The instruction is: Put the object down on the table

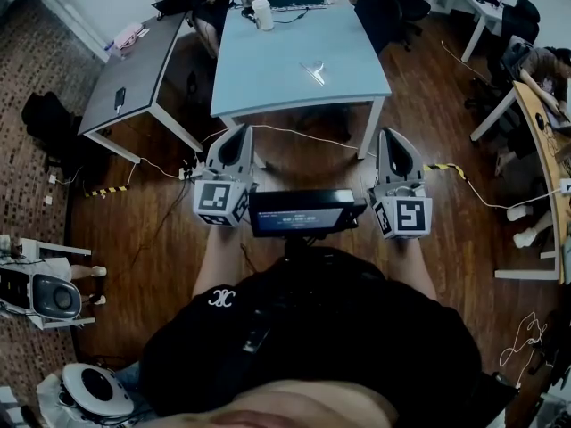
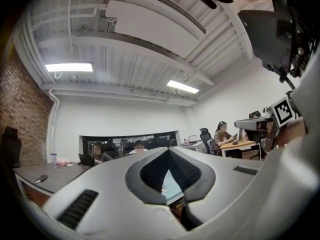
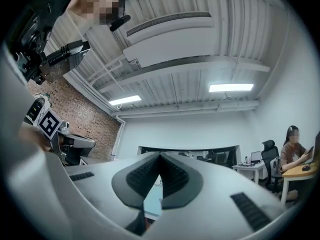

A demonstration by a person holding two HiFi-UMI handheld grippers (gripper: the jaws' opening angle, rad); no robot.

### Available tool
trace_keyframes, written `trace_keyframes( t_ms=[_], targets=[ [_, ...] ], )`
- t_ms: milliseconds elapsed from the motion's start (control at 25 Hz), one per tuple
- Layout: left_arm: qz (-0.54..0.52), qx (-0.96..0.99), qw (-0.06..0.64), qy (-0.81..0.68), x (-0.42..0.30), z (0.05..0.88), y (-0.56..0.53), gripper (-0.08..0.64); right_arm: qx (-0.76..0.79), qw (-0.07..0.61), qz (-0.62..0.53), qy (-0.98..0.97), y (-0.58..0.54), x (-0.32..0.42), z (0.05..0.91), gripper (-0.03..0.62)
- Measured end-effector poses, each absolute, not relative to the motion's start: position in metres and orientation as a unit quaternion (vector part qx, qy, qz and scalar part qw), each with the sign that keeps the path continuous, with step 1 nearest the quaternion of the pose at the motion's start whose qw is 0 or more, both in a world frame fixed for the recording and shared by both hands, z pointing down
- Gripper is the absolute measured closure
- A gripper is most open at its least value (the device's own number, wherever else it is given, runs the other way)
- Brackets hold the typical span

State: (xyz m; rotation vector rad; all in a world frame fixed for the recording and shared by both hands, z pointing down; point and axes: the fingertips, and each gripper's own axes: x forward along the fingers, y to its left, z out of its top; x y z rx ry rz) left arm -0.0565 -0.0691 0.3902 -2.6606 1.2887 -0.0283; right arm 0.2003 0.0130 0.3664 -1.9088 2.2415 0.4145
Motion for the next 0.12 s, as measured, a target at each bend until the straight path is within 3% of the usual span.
trace_keyframes(
  t_ms=[120],
  targets=[
    [-0.01, -0.896, 0.093, 0.435, -0.054, 0.3907, -0.0671, 0.561, -0.637, 0.086, 0.14, 0.753, 0.0144, 0.202, 0.3674, 0.617]
  ],
)
